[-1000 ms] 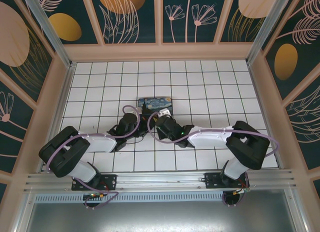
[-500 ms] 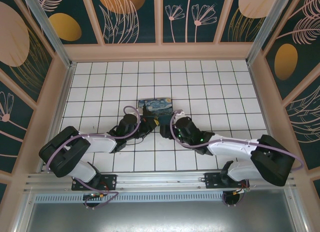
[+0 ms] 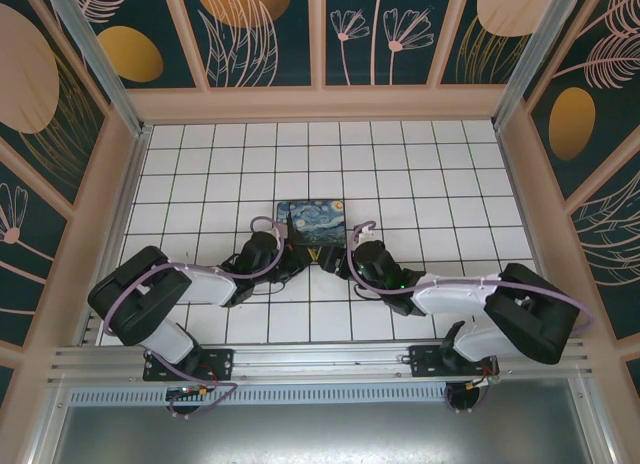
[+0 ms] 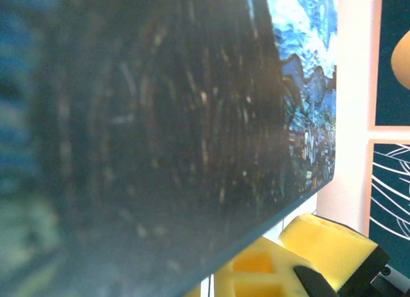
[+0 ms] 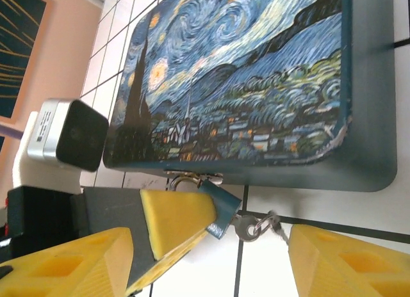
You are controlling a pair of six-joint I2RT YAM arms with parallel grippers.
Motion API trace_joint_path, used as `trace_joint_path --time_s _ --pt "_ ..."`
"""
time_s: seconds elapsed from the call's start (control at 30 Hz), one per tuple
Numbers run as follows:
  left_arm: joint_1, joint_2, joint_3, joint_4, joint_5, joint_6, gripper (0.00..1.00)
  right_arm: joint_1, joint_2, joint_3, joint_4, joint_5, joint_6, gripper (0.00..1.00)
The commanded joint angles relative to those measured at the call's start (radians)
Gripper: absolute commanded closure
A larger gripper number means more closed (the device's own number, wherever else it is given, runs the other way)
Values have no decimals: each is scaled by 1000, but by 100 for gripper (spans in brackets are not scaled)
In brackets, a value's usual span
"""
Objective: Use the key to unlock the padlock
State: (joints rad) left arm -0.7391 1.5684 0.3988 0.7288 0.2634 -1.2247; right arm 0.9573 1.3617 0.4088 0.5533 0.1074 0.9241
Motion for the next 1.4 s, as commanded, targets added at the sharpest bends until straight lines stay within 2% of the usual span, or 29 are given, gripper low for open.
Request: trace_joint_path --time_s 0.0,0.13,0.33,0.63,0.8,1.0,1.13,1.27,1.37 --pt "-4 5 -13 41 25 29 89 -1 49 19 89 24 69 35" --pt "-5 -8 -28 40 27 30 78 -19 91 41 100 38 87 34" --pt "-3 -85 -63 3 19 35 48 -93 127 104 107 -3 66 35" --pt "7 -324 -20 -275 -92 138 2 -171 150 215 20 -87 -22 35" --pt "30 -392 78 -454 -195 254 1 -170 85 132 20 -117 -57 35" --pt "55 -369 207 -567 -326 382 1 -170 36 28 68 -148 -98 37" --pt "72 -357 245 -562 -425 420 1 -170 75 33 73 -199 -149 40" --pt "101 -283 354 -683 -501 481 1 -167 159 70 78 -240 -187 42" --pt "117 -231 421 -738 -462 532 1 -164 221 99 89 -254 -207 43"
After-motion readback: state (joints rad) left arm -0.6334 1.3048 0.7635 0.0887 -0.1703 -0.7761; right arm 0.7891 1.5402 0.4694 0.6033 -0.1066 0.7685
